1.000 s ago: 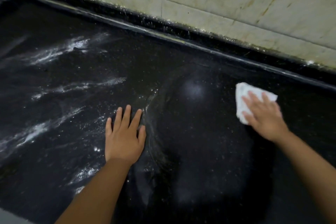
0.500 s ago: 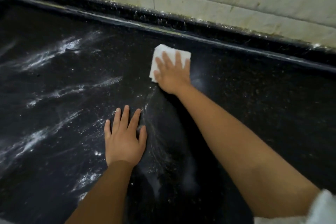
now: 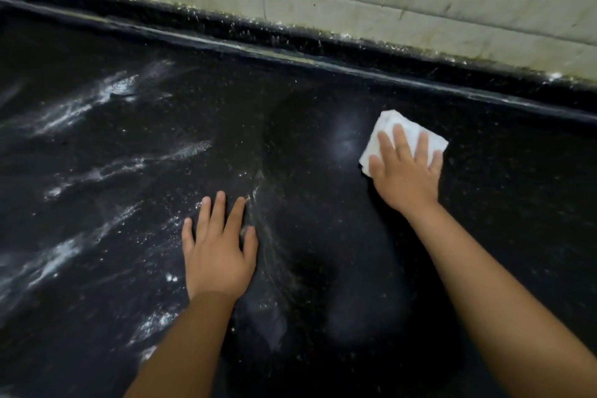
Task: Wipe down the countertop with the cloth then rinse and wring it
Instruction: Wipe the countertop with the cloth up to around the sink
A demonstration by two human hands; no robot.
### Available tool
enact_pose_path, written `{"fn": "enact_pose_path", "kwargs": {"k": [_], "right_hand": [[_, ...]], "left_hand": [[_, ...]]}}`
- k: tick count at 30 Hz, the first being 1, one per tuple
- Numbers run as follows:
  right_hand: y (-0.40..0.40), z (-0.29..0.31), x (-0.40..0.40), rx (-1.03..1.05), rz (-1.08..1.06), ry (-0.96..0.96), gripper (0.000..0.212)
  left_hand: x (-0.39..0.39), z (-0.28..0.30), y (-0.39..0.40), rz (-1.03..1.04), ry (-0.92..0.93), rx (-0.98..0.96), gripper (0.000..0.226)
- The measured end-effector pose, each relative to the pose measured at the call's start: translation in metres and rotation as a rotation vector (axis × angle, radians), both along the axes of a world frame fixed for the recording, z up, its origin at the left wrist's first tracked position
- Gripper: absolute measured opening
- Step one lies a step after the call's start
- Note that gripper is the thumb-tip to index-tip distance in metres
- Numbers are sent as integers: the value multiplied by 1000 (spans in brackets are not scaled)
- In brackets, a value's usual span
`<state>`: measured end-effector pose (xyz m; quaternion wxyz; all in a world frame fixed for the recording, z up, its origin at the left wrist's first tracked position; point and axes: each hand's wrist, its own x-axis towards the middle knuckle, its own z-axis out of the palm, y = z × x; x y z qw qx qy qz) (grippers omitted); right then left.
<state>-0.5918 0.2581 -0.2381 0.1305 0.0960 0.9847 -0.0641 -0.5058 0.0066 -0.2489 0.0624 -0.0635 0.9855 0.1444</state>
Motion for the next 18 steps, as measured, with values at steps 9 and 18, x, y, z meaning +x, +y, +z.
{"fn": "enact_pose_path", "kwargs": {"k": [9, 18], "right_hand": [[-112, -7, 14, -91, 440, -6, 52], [-17, -21, 139, -4, 797, 114, 51]], "left_hand": [[1, -1, 1, 9, -7, -23, 68], [2, 2, 0, -12, -43, -28, 49]]}}
